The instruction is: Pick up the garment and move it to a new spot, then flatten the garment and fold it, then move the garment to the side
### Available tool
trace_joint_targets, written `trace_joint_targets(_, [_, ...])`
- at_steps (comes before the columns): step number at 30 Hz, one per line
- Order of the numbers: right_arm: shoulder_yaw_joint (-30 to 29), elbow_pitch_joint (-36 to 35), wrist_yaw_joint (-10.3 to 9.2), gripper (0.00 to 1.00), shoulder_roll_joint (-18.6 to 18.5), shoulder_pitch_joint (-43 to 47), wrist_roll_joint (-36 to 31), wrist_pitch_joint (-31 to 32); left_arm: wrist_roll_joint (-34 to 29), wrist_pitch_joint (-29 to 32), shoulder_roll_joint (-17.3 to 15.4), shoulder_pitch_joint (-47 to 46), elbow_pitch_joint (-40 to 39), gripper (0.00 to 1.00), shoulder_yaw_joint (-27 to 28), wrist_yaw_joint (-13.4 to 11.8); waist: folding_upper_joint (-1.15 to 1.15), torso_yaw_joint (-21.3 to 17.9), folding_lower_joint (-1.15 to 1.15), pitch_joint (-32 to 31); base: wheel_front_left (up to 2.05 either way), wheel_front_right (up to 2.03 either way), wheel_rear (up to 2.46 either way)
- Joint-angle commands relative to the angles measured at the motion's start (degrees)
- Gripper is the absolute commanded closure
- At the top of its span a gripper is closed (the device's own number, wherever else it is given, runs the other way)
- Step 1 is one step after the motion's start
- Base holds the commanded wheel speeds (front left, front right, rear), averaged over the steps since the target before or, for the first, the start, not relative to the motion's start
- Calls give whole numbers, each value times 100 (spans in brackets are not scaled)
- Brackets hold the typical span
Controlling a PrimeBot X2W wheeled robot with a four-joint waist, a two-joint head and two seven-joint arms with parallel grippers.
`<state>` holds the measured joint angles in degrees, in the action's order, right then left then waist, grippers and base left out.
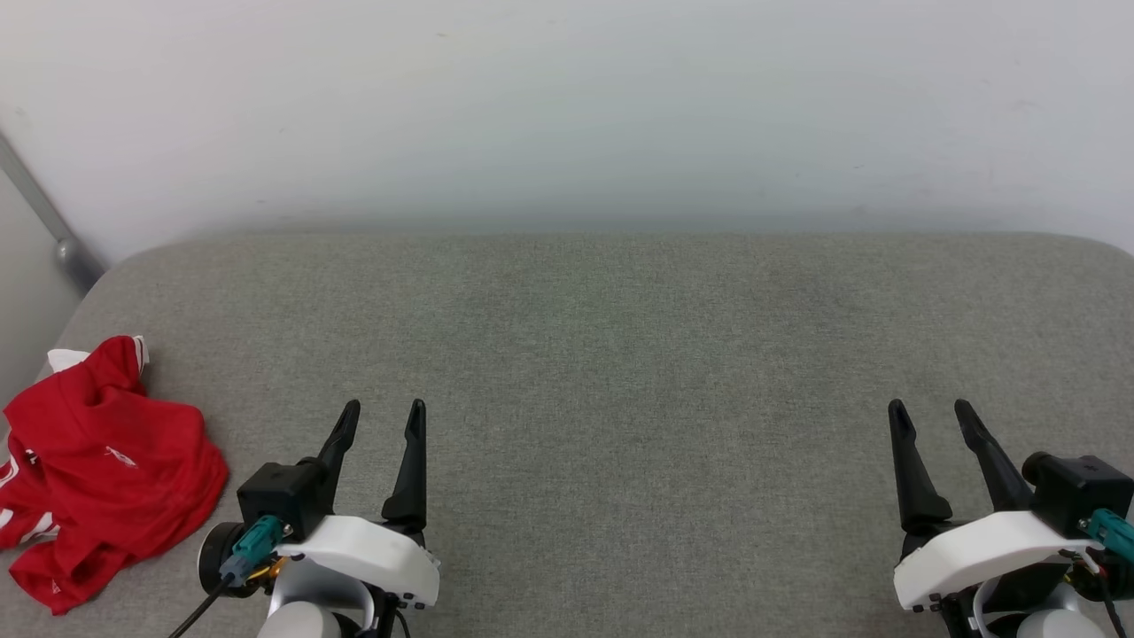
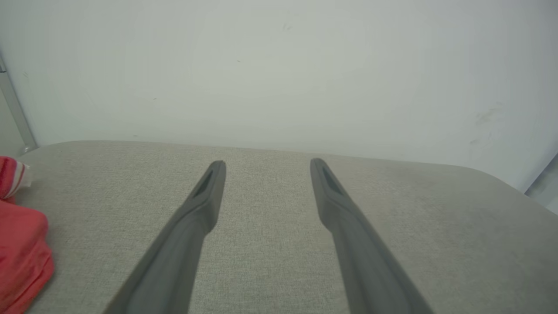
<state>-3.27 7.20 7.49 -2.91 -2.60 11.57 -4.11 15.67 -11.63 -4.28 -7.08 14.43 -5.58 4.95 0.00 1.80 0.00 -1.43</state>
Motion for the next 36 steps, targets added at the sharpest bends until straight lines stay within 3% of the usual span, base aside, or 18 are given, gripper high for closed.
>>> trace_joint_targets(1, [-15, -25, 0, 0, 3, -77, -100, -55, -131, -49, -17, -91, 7, 0, -27, -26, 0, 2, 0, 0, 0, 0, 0])
trace_joint_targets(25, [44, 147, -1, 0, 4, -101, -857, -299, -818, -319, 83, -193, 260, 0, -70, 47, 0, 47, 0, 26, 0, 0, 0])
trace_joint_targets(36, [39, 294, -1, 0, 4, -125, -838, -402, -831, -359, 115, -228, 433, 0, -54, 96, 0, 66, 0, 19, 0, 0, 0])
